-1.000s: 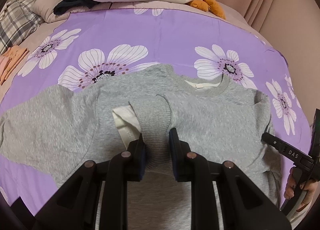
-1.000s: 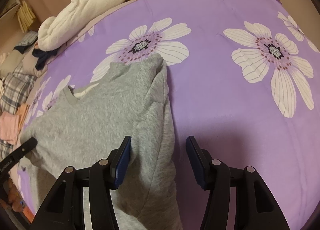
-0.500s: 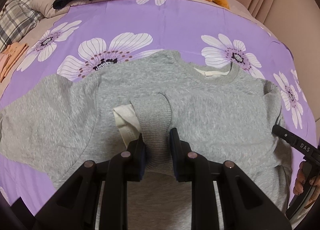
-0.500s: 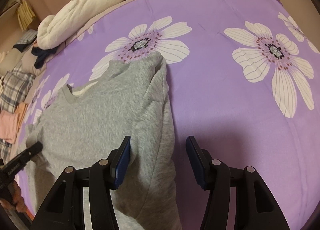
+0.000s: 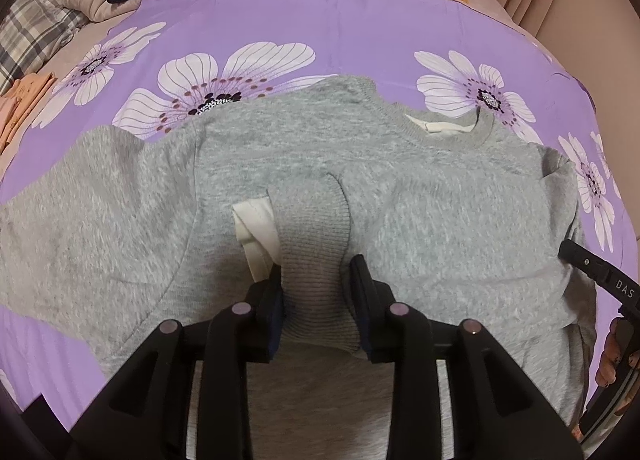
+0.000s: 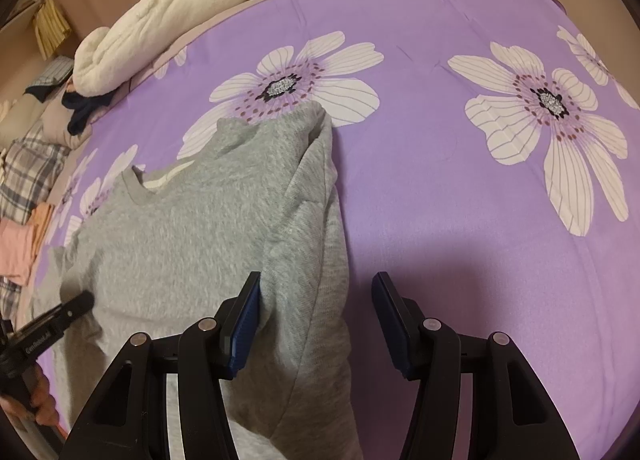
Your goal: Fold small clothes
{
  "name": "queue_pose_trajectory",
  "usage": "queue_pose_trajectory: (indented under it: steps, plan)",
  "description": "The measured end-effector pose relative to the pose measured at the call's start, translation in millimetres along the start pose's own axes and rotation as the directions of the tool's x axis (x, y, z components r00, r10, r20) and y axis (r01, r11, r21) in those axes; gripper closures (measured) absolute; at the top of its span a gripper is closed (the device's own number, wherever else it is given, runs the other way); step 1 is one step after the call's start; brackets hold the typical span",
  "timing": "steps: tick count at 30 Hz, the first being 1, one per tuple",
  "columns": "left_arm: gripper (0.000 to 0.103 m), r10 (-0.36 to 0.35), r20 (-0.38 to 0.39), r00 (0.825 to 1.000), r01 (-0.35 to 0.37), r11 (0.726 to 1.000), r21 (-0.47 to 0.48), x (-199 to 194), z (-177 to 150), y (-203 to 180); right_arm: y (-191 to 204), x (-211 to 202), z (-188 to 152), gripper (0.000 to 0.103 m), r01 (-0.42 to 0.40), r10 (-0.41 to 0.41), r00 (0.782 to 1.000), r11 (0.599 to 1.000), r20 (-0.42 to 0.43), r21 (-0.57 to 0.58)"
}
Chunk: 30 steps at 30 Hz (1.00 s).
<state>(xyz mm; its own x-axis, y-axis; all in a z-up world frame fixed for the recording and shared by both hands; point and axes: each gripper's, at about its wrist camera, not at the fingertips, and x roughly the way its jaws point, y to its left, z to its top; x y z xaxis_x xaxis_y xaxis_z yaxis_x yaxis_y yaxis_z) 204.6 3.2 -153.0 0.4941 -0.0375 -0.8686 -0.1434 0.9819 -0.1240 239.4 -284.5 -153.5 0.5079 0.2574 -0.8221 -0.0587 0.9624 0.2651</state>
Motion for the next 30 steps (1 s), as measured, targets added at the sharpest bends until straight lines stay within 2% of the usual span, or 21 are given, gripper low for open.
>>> queue_pose_trajectory:
  steps: [18,30]
  plan:
    - [0.064,0.003,0.006,1.000,-0.003,1.000,0.012,7.7,-3.7,0.0,1.7,2.9,0.7,0.046,0.028,-0.028,1.000,0.999,-0.007,-0.022]
    - [0.063,-0.030,0.006,1.000,0.030,1.000,0.001,9.1,-3.4,3.7,8.1,7.0,-5.0,0.046,0.080,-0.079,0.997,0.995,0.020,-0.055]
